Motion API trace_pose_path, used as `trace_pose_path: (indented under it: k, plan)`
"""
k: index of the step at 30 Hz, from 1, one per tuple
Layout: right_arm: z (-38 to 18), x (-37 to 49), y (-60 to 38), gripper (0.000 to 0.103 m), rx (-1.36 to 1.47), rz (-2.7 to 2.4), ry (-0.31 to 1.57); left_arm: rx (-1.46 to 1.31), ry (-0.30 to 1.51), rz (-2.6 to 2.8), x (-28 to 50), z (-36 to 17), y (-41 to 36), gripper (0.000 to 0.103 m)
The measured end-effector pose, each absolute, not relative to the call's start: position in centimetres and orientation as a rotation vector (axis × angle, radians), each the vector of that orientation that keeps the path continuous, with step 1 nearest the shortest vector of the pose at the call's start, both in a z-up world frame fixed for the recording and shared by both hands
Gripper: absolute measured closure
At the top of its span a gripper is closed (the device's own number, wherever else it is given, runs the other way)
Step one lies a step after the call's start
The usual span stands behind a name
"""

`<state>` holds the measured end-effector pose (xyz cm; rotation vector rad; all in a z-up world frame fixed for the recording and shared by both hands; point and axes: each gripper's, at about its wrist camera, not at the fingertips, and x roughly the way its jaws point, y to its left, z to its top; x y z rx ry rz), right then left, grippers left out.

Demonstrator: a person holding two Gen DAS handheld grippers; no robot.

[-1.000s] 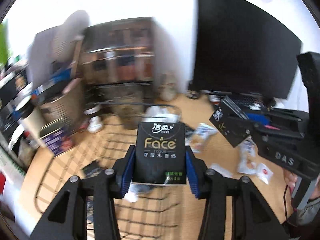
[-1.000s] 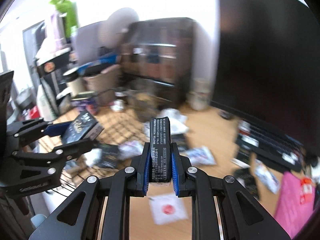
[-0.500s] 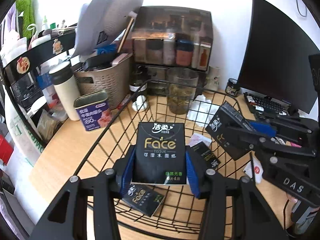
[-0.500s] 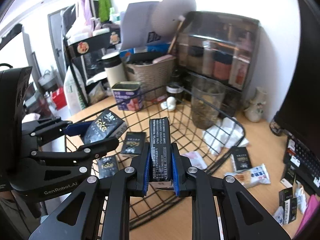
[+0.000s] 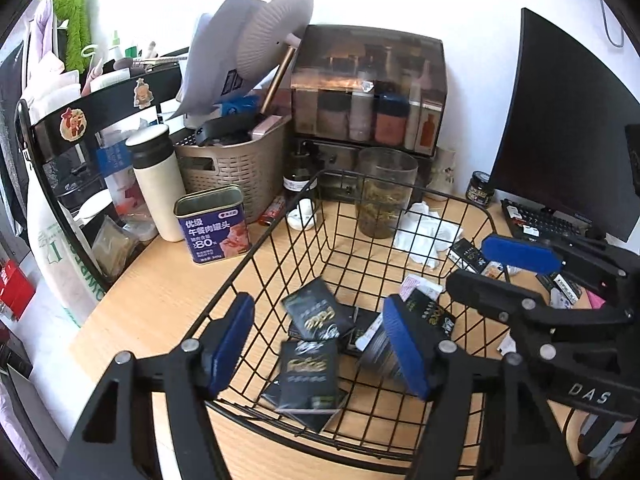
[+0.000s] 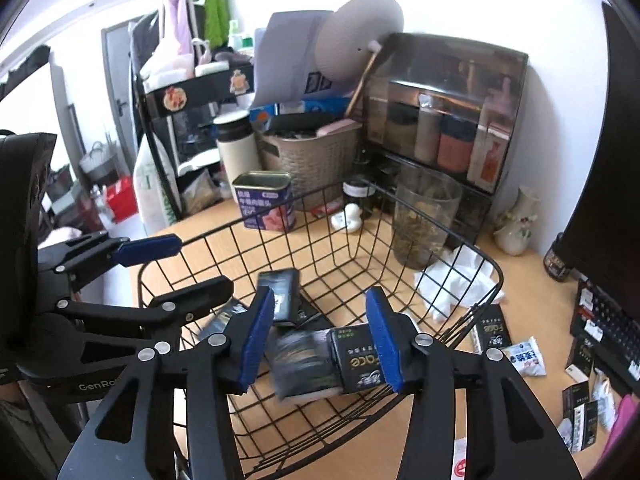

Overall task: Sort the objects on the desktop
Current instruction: 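Carry both held items over the wire basket and open both tools, then move both open tools back over the desk items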

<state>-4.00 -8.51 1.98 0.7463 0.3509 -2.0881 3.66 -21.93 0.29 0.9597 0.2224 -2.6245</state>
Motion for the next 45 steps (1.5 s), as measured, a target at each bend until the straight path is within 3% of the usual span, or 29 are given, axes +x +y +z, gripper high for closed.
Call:
trace_pose_path:
  k: [15,26,34,36,45]
  plan:
    - [2.2,-5.1,-3.9,0.055,0.763,-2.165,0.318,0.97,0.176,-2.704,3.0,0.9,-18.7,0.031]
    - [1.6,-9.8,7.3,0.055,0.861,-2.372,0.214,1.051,0.001,-2.902,-0.2,0.8,-8.4,0.031]
    - [0.0,-12.8,15.7,0.055,0.952,-2.514,0.144,1.239,-0.147,-3.024,-4.5,-2.5,0.1,0.031]
    - [-0.9,-13.8,17.6,0.048,0.995,-2.535,0.137,1.293,-0.181,-3.044,-6.0,-3.6,1.9,0.031]
    - [-4.0,-17.9,22.7,0.046,1.133,-2.576,0.085,1.481,-0.317,-3.114,-11.4,-8.0,8.6,0.031]
